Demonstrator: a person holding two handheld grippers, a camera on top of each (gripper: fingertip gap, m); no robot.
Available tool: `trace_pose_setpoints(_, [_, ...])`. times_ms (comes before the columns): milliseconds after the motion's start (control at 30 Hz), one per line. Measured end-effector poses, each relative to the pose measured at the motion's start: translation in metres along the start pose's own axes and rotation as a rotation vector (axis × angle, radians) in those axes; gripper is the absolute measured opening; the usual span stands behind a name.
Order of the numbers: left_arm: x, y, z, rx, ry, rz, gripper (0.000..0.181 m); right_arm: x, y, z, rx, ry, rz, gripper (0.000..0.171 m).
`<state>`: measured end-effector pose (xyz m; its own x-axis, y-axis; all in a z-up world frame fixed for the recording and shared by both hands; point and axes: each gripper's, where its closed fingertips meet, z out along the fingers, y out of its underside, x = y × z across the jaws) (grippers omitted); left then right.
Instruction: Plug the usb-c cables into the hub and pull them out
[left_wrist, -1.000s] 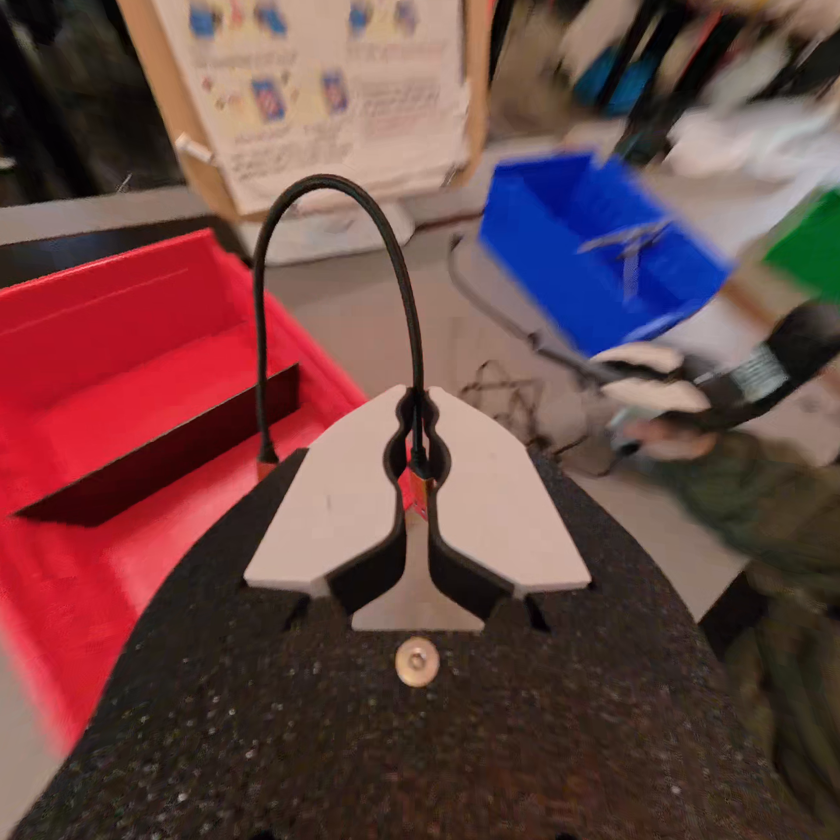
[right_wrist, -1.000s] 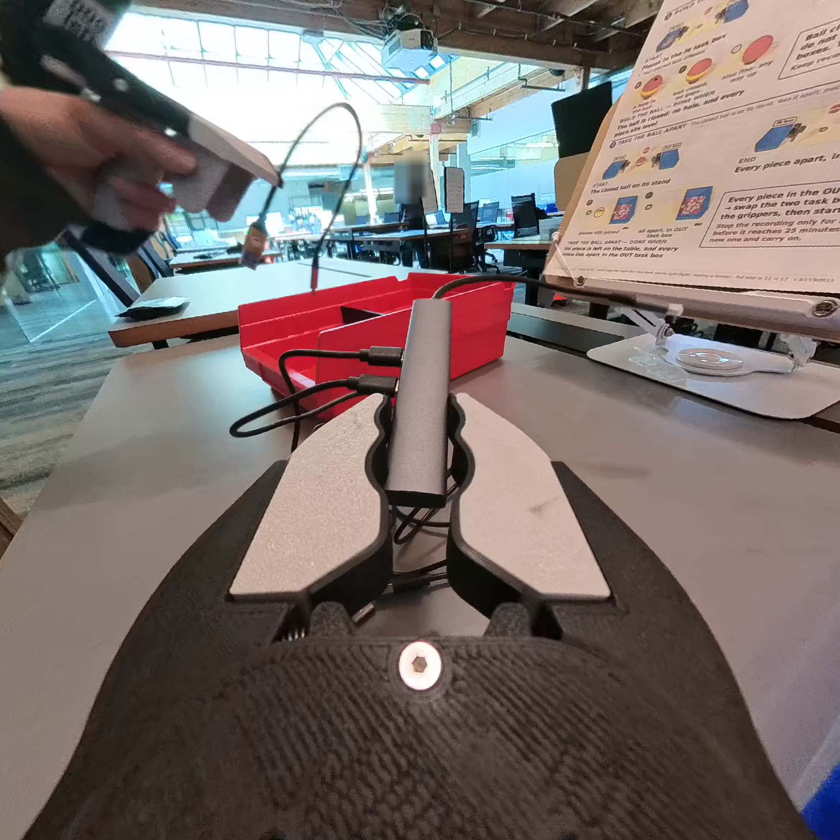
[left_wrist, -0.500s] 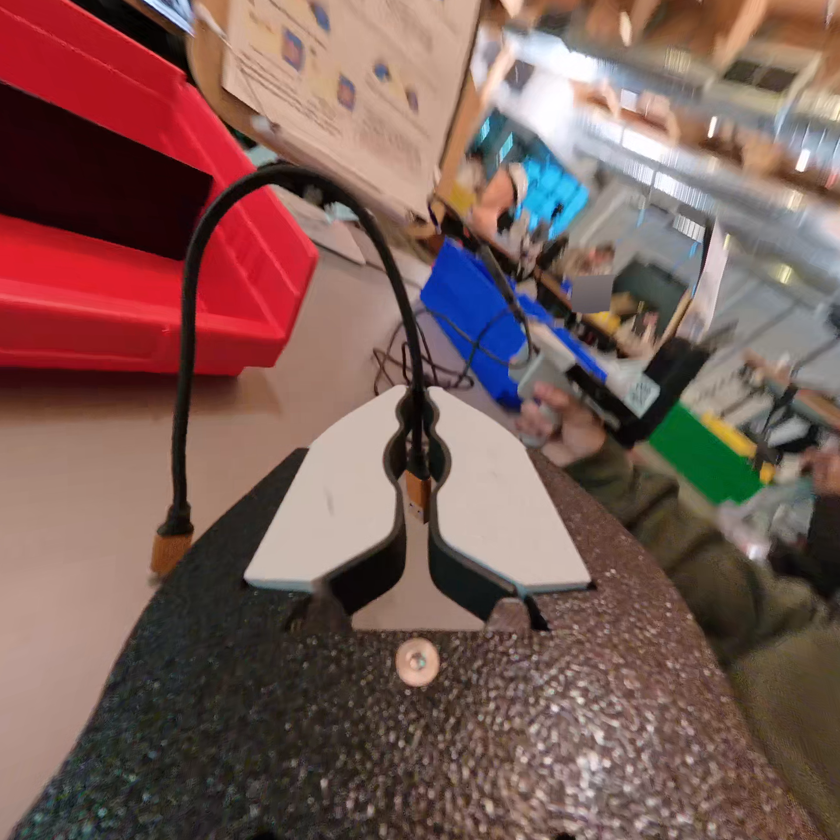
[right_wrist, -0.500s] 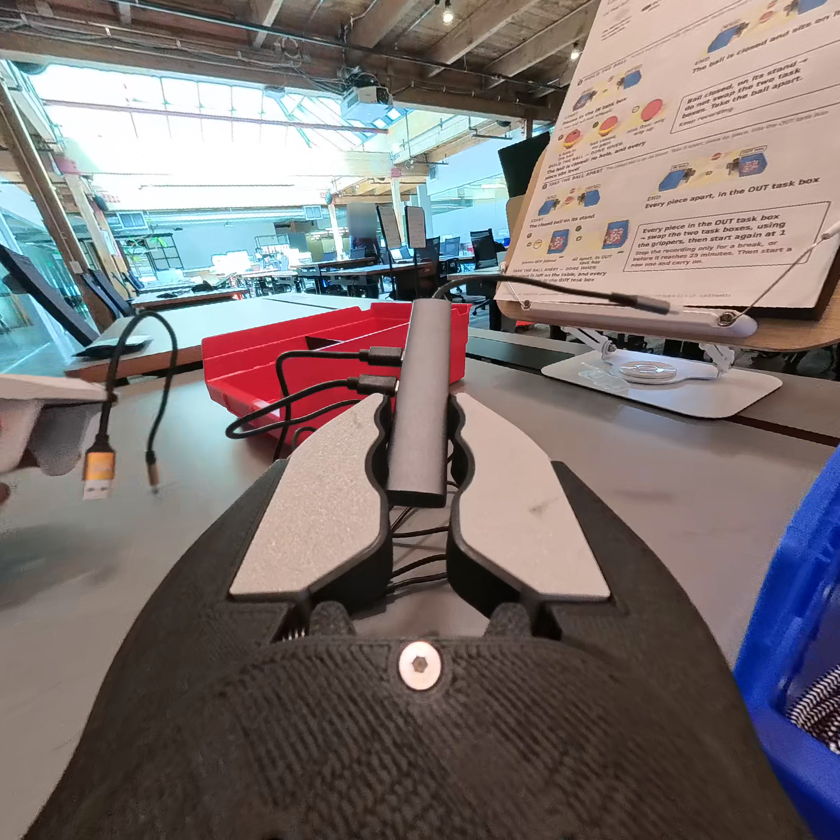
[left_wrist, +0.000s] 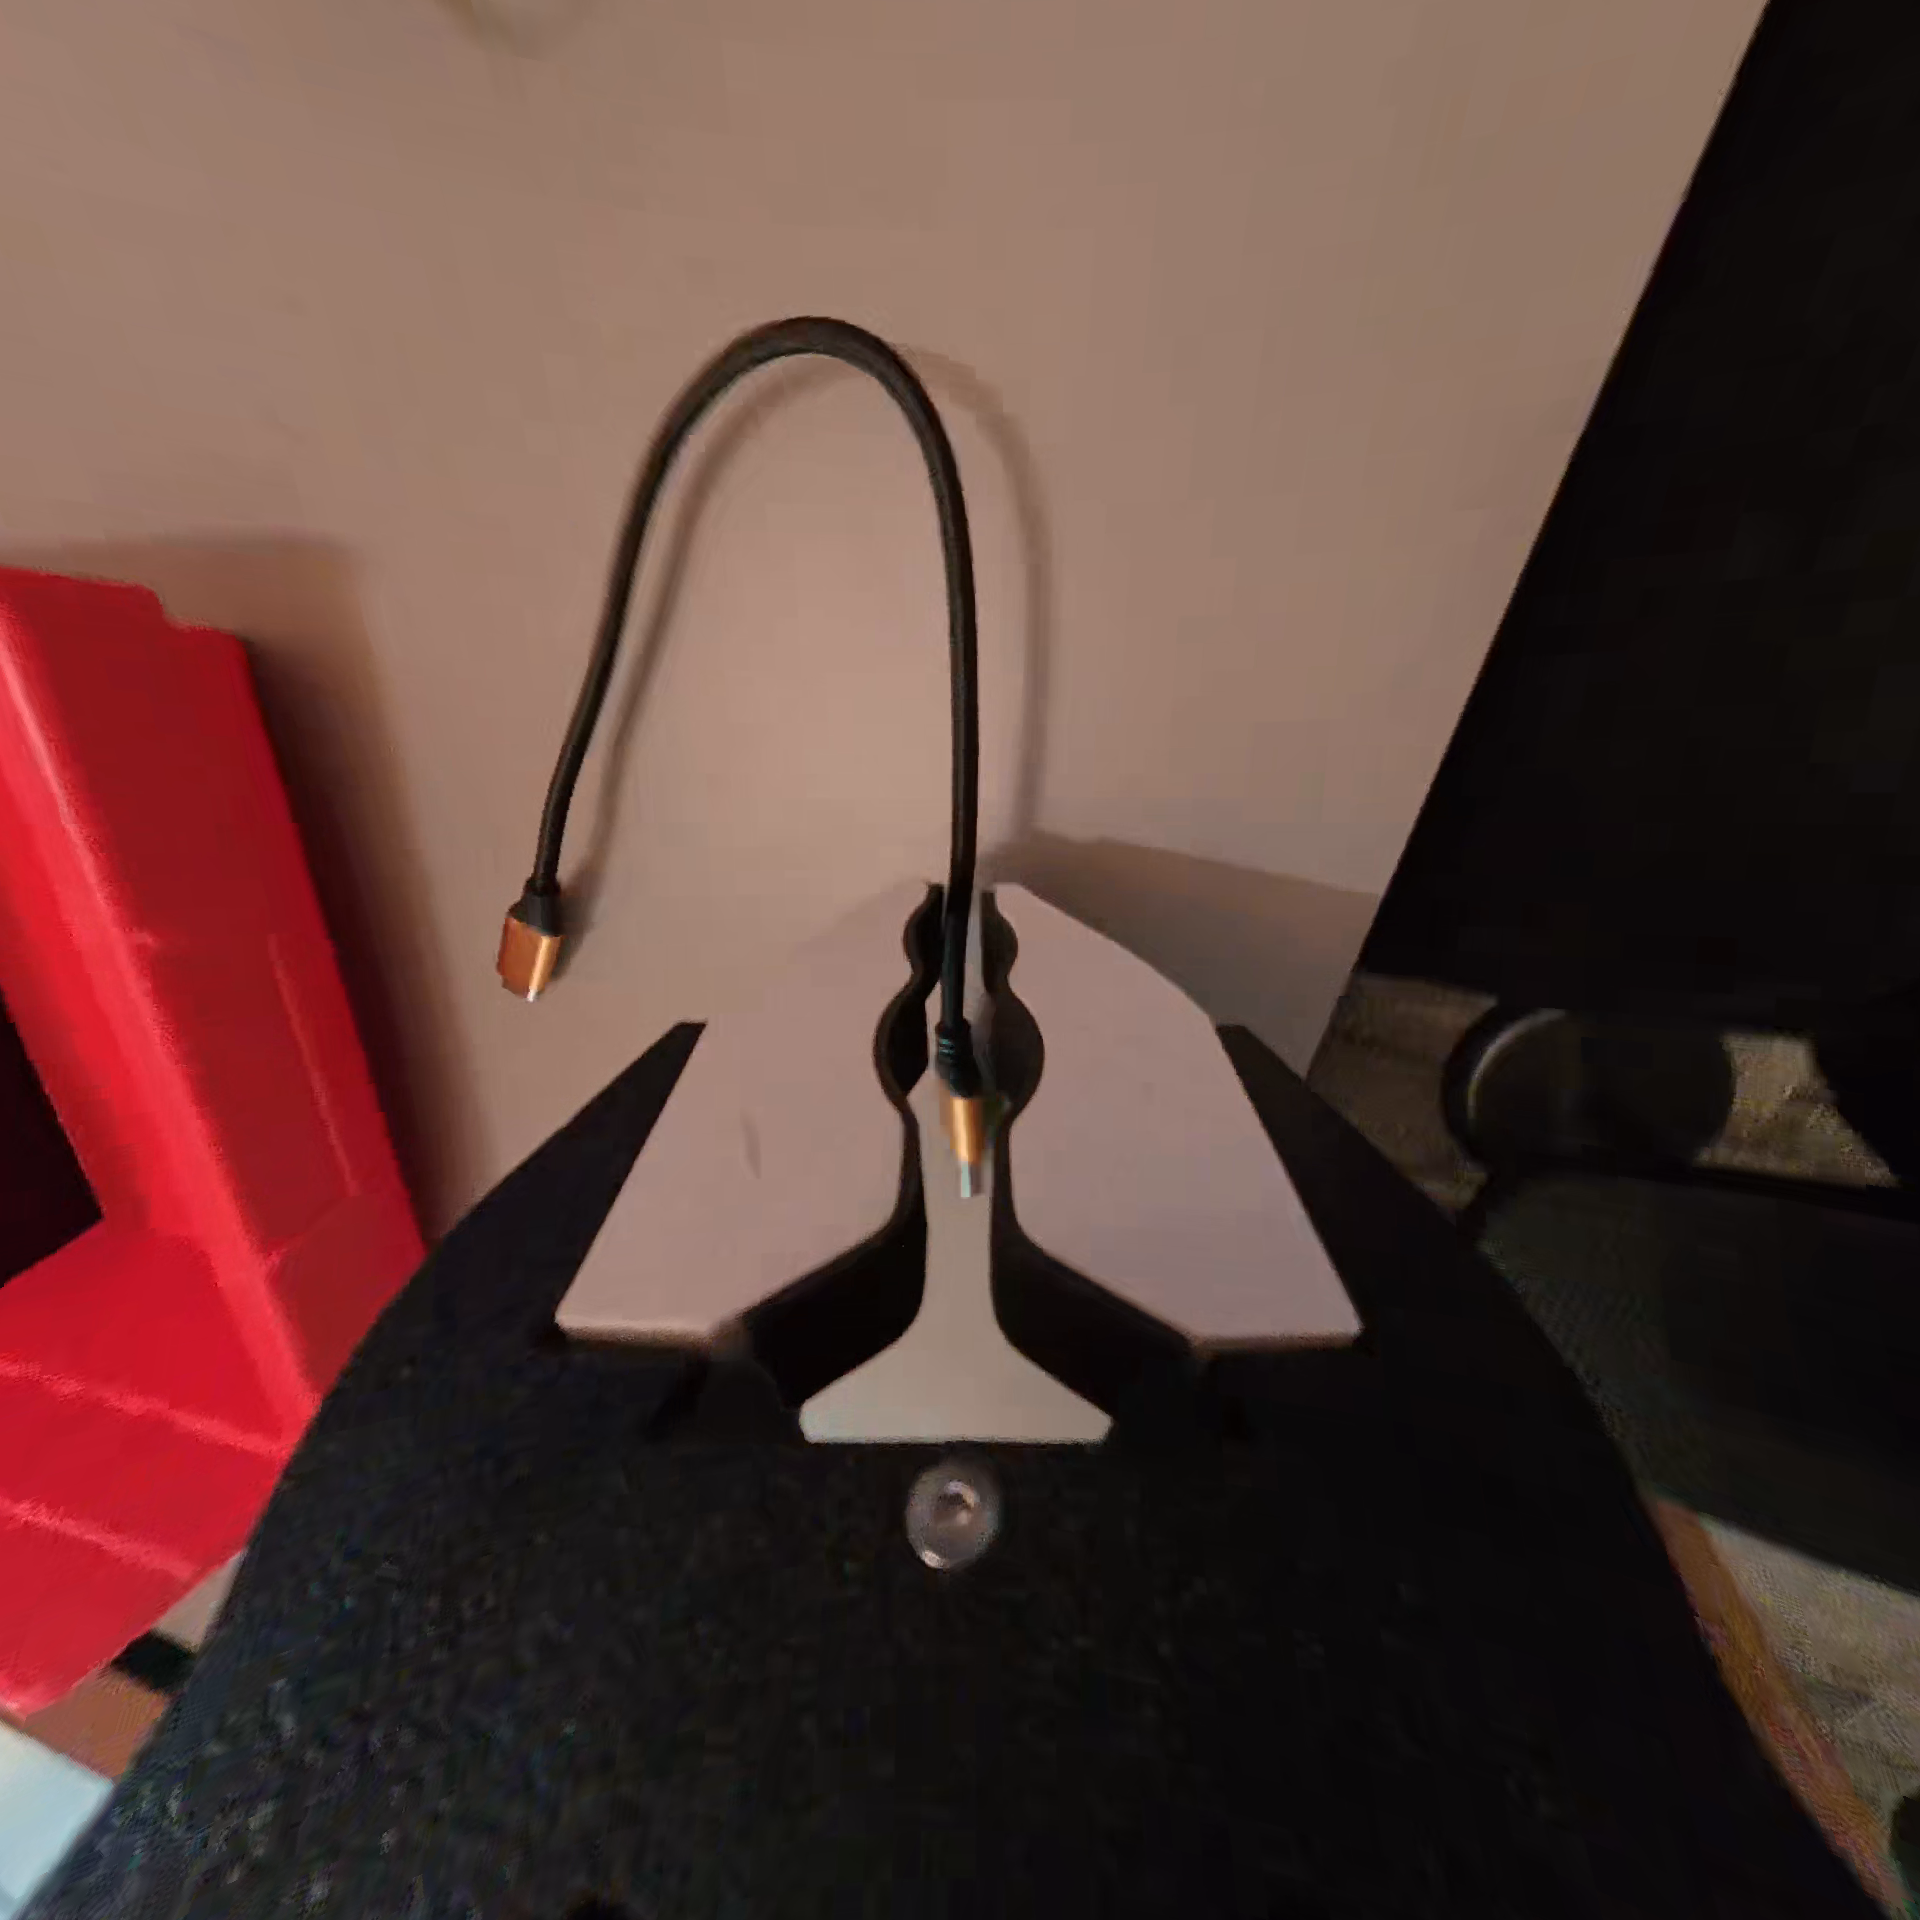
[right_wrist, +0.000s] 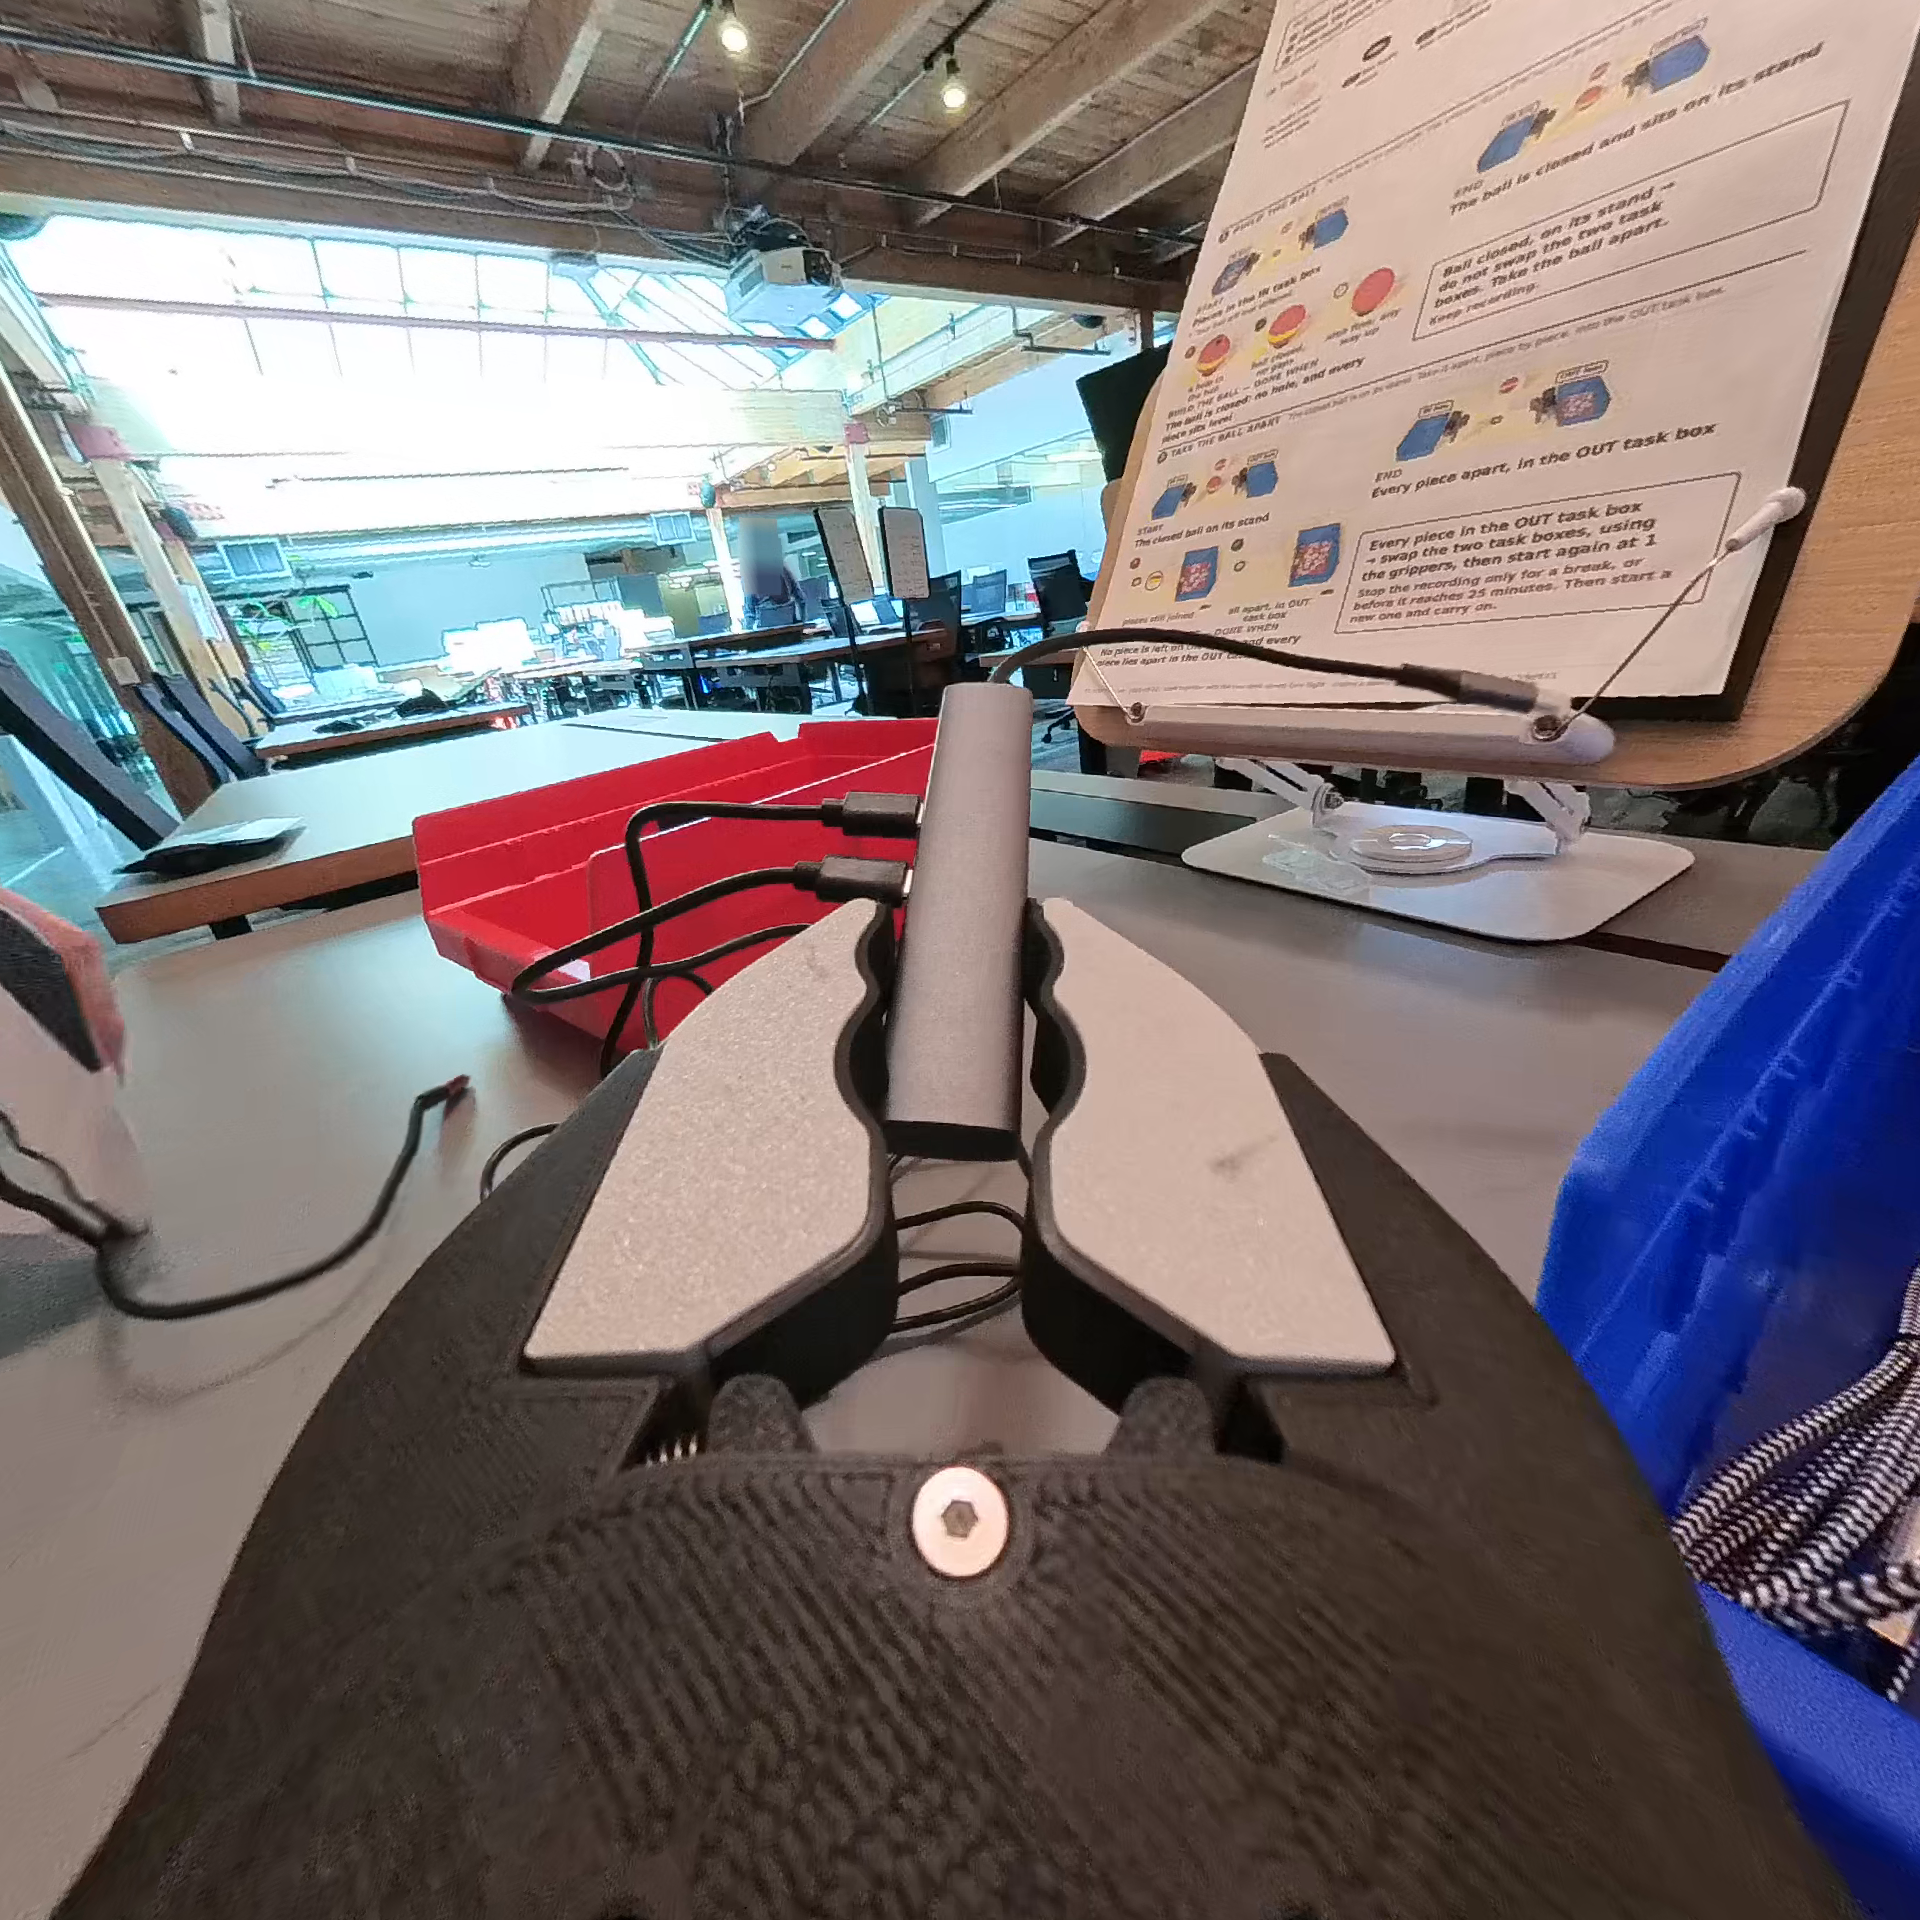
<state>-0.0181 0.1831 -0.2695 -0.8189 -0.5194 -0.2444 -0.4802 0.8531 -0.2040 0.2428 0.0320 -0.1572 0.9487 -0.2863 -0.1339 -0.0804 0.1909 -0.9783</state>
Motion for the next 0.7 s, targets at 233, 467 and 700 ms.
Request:
trace_pose_setpoints(233, [-0.026, 0.011, -0.021, 0.218, 0.025, -0.585, 0.051, -0.007, 0.004, 0.003, -0.027, -0.027, -0.044, 0.024])
trace_pose_setpoints(467, [-0.065, 0.004, 0.005, 0.345, 0.132, -1.412, 0.038, -0.012, 0.005, 0.005, -0.037, -0.037, -0.078, 0.024])
trace_pose_setpoints(700, [-0.087, -0.001, 0.029, 0.349, 0.169, -1.500, 0.024, -0.013, 0.006, 0.005, -0.044, -0.045, -0.073, 0.024])
